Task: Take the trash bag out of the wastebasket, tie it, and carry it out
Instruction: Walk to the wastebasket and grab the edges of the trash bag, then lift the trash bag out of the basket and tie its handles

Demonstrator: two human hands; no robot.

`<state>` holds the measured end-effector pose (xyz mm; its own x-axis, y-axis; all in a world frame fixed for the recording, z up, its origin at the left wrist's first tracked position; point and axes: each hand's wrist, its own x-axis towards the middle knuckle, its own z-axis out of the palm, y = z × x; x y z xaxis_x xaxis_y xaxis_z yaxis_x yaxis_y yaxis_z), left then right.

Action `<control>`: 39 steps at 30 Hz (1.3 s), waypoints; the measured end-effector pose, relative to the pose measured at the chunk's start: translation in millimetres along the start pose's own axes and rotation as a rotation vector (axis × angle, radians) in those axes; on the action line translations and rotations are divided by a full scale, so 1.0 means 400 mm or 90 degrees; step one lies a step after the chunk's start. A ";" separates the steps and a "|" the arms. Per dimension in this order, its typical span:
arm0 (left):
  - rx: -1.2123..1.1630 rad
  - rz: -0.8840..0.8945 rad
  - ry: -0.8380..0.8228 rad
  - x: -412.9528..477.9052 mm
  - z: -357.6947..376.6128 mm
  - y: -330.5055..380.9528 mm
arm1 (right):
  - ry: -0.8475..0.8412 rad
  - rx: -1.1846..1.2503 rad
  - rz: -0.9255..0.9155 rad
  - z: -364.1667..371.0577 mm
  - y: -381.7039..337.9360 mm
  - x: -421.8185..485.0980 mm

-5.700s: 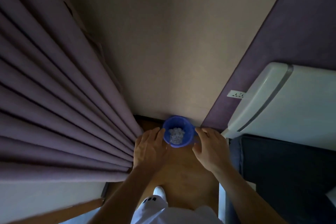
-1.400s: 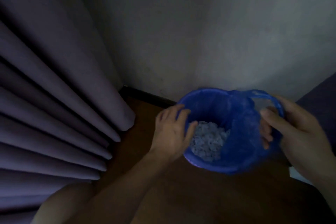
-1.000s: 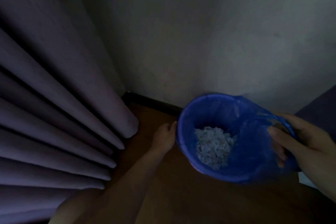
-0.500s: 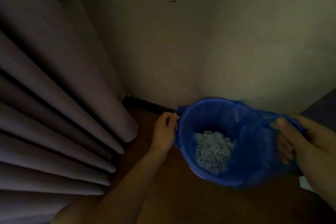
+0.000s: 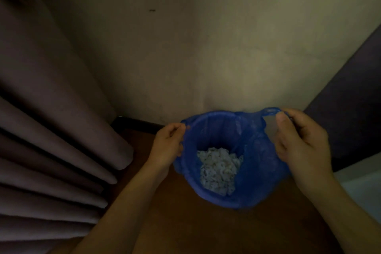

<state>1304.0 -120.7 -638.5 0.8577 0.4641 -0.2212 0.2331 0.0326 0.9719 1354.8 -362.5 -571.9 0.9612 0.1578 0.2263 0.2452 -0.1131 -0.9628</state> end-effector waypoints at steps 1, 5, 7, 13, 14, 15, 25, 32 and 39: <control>-0.011 0.001 0.009 -0.001 0.004 0.006 | -0.003 -0.002 -0.004 0.002 0.001 0.001; -0.053 0.007 0.027 -0.002 0.012 0.024 | -0.015 -0.009 -0.034 0.013 0.004 0.006; -0.044 0.021 0.014 -0.004 0.013 0.032 | -0.019 -0.007 -0.044 0.020 0.003 0.007; 0.021 0.072 -0.072 -0.023 -0.010 0.076 | -0.057 0.030 -0.083 0.047 -0.017 0.006; 0.027 0.085 -0.082 -0.024 -0.017 0.083 | -0.061 0.033 -0.092 0.049 -0.022 0.004; 0.019 0.105 -0.098 -0.025 -0.022 0.092 | -0.070 0.033 -0.099 0.051 -0.026 0.001; 0.260 0.166 -0.250 -0.042 -0.102 0.114 | -0.237 -0.105 -0.044 0.046 0.008 -0.019; 0.195 0.123 -0.207 -0.056 -0.089 0.143 | -0.079 -0.029 0.004 0.066 -0.017 -0.016; -0.057 0.092 -0.156 -0.063 -0.034 0.187 | 0.063 0.095 -0.058 0.048 -0.055 0.023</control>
<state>1293.7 -117.9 -559.1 0.9666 0.2425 -0.0827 0.0689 0.0650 0.9955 1355.8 -339.6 -551.6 0.9454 0.0623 0.3199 0.3176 0.0446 -0.9472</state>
